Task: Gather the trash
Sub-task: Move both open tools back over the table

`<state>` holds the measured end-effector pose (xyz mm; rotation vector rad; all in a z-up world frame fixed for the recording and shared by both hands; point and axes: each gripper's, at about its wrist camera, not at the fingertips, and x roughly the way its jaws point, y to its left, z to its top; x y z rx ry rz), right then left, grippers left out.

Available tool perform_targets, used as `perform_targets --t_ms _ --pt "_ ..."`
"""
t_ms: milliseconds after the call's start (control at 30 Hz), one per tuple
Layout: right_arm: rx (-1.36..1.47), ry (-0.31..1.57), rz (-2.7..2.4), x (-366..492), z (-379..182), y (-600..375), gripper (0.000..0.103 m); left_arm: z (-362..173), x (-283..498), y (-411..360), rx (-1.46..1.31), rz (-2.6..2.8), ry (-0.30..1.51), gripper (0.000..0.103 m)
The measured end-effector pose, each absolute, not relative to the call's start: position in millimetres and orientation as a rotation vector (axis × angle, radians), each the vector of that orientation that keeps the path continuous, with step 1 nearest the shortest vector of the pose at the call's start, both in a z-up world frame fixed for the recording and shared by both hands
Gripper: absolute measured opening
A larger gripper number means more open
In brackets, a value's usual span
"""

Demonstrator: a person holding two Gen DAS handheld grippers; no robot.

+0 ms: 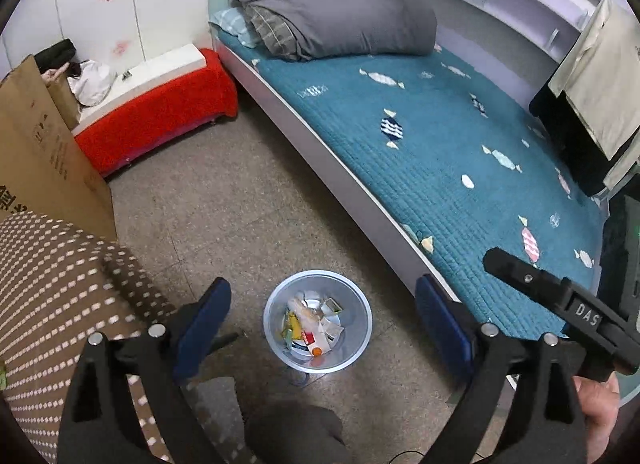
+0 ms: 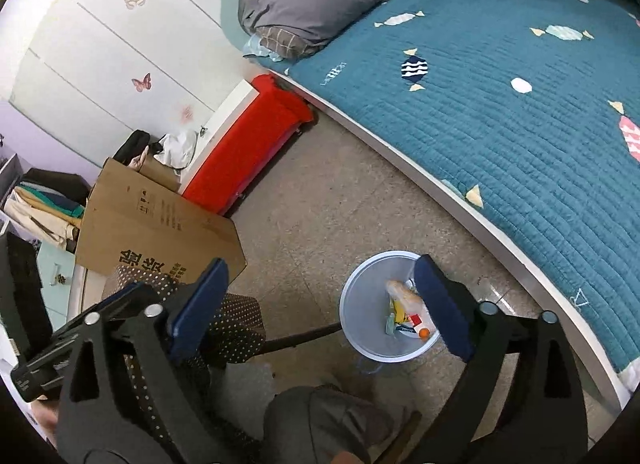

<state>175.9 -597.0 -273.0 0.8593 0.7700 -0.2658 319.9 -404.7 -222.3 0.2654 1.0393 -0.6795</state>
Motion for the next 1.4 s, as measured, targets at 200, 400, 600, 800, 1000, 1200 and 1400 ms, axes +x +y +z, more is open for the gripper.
perform_targets --t_ms 200,400,600,800,1000,1200,1400 --pt "0.815 0.757 -0.254 175.6 -251.6 -574.3 0.097 -193.6 303.7 -375.1 0.233 -0.687 0.987 0.091" --pt "0.767 0.738 -0.224 176.6 -227.7 -554.2 0.097 -163.4 281.9 -348.4 0.219 -0.704 0.911 0.091" --pt "0.715 0.734 -0.182 181.6 -204.8 -523.5 0.097 -141.0 264.9 -318.7 0.204 -0.699 0.855 0.093" --pt "0.651 0.732 -0.129 189.5 -182.8 -486.0 0.097 -123.2 252.9 -280.3 0.171 -0.687 0.814 0.093" --pt "0.596 0.726 -0.072 200.2 -162.3 -443.2 0.097 -112.9 248.0 -236.8 0.128 -0.647 0.785 0.093" --pt "0.535 0.729 -0.015 211.5 -145.2 -402.2 0.097 -106.7 244.2 -189.4 0.100 -0.577 0.756 0.094" --pt "0.456 0.737 0.053 225.8 -128.8 -355.0 0.097 -100.4 242.8 -126.7 0.056 -0.480 0.712 0.094"
